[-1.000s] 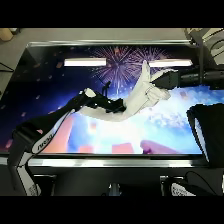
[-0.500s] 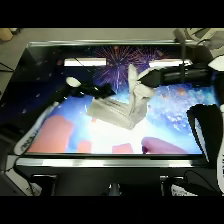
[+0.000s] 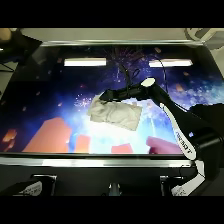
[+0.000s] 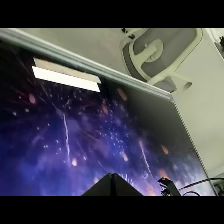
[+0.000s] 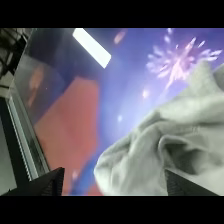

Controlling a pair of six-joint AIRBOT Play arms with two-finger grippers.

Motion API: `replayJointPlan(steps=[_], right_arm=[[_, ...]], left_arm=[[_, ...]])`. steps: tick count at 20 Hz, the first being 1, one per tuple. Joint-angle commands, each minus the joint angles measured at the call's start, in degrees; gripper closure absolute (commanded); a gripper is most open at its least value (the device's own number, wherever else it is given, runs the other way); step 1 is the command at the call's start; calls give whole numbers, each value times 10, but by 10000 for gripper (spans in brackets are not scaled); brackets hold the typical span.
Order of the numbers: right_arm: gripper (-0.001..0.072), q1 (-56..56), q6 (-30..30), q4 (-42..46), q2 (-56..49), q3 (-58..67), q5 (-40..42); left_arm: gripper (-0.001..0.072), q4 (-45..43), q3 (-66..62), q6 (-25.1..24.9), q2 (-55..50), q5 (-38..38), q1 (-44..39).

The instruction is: Fold the shirts.

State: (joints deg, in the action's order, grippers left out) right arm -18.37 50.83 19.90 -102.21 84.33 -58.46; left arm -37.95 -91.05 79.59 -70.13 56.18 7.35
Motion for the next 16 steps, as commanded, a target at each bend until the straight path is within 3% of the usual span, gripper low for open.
replayJointPlan(steps=[1, 4, 8, 9, 10, 14, 16], right_arm=[[38, 33, -43, -81, -12, 1, 4], [38, 135, -29, 32, 47, 1, -98], [41, 236, 106, 455, 100, -24, -275], [41, 240, 111, 493, 107, -57, -285], [41, 238, 111, 486, 112, -103, -270], [30, 201, 71, 241, 112, -254, -91], [31, 171, 59, 184, 108, -275, -23]], left_arm=[[680, -62, 0, -3, 78, 42, 31], [680, -101, 1, -3, 85, 66, 31], [680, -102, 2, -3, 80, 66, 29], [680, -102, 2, -3, 80, 66, 29], [680, -102, 2, -3, 80, 66, 29], [680, -102, 2, -3, 80, 66, 29], [680, -102, 2, -3, 80, 66, 27]])
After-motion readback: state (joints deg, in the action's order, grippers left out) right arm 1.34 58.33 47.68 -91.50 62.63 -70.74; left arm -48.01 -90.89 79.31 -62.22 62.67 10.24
